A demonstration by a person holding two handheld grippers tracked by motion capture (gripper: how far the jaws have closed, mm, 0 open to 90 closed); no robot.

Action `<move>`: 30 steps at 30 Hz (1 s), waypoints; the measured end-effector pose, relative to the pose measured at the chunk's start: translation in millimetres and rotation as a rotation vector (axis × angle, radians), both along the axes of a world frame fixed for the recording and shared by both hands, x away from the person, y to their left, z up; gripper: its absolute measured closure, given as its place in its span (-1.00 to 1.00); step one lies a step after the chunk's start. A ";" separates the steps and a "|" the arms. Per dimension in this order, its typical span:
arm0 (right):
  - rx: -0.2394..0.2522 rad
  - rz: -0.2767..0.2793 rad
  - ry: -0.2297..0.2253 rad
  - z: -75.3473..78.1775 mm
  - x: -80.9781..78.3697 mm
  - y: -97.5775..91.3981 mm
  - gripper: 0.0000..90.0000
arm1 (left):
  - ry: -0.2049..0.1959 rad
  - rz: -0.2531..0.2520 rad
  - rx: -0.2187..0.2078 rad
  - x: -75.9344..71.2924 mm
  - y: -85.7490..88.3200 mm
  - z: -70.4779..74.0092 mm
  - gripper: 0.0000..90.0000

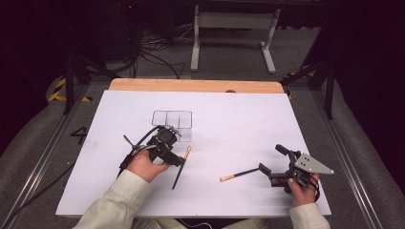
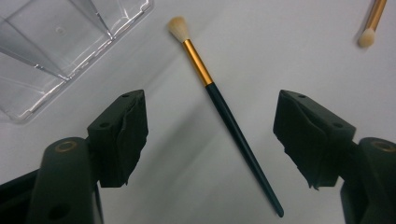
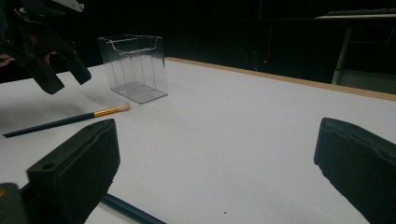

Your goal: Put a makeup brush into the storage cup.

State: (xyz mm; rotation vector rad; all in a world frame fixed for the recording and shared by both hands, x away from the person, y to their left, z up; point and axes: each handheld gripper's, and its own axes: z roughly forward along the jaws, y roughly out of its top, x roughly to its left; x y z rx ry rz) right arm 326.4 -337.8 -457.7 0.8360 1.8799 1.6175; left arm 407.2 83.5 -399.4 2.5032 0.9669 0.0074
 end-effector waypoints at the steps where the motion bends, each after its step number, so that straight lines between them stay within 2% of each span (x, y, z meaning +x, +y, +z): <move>1: 0.000 0.000 0.000 0.0 0.0 0.0 -0.98 | 0.013 0.002 0.001 0.4 -0.6 -1.1 -0.35; 2: 0.001 0.000 0.000 0.0 0.0 -0.1 -0.98 | 0.004 -0.001 0.007 1.0 -0.7 -1.5 -0.32; 4: 0.001 0.001 0.000 0.0 0.0 -0.1 -0.98 | 0.025 -0.002 0.012 0.7 -2.4 -3.5 -0.30; 10: 0.001 0.002 0.000 0.0 0.0 -0.1 -0.98 | 0.044 -0.023 0.053 0.9 -9.0 -10.8 -0.15; 15: 0.000 0.003 0.000 0.0 0.0 0.0 -0.98 | 0.063 -0.025 0.057 2.6 -13.4 -14.7 -0.09; 21: -0.001 0.003 0.000 0.0 0.0 0.0 -0.98 | 0.060 -0.038 0.097 1.5 -20.2 -19.1 0.00; 30: -0.002 0.003 0.000 0.0 0.0 0.2 -0.98 | 0.072 -0.044 0.133 0.2 -29.3 -24.7 0.08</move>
